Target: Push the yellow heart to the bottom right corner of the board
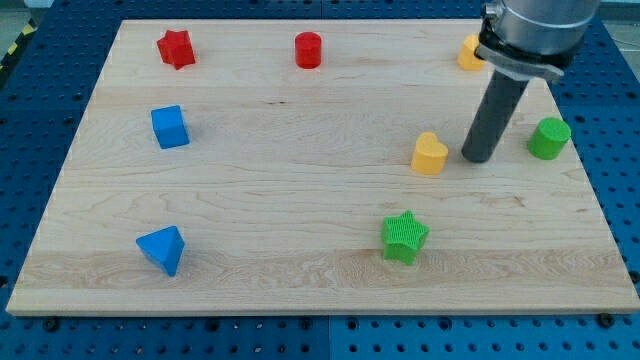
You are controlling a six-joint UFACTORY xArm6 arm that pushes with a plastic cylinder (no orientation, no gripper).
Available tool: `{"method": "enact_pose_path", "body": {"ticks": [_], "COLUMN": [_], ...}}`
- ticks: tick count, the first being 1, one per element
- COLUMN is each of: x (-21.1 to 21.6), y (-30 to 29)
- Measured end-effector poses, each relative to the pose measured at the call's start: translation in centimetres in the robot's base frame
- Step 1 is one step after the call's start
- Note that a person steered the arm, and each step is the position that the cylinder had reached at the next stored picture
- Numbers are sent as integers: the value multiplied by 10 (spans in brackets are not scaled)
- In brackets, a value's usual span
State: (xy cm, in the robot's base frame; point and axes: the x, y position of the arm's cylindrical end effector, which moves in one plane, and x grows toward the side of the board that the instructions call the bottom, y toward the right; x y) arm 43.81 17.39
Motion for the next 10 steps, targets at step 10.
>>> {"method": "enact_pose_path", "body": {"ticks": [10], "x": [119], "y": [67]}}
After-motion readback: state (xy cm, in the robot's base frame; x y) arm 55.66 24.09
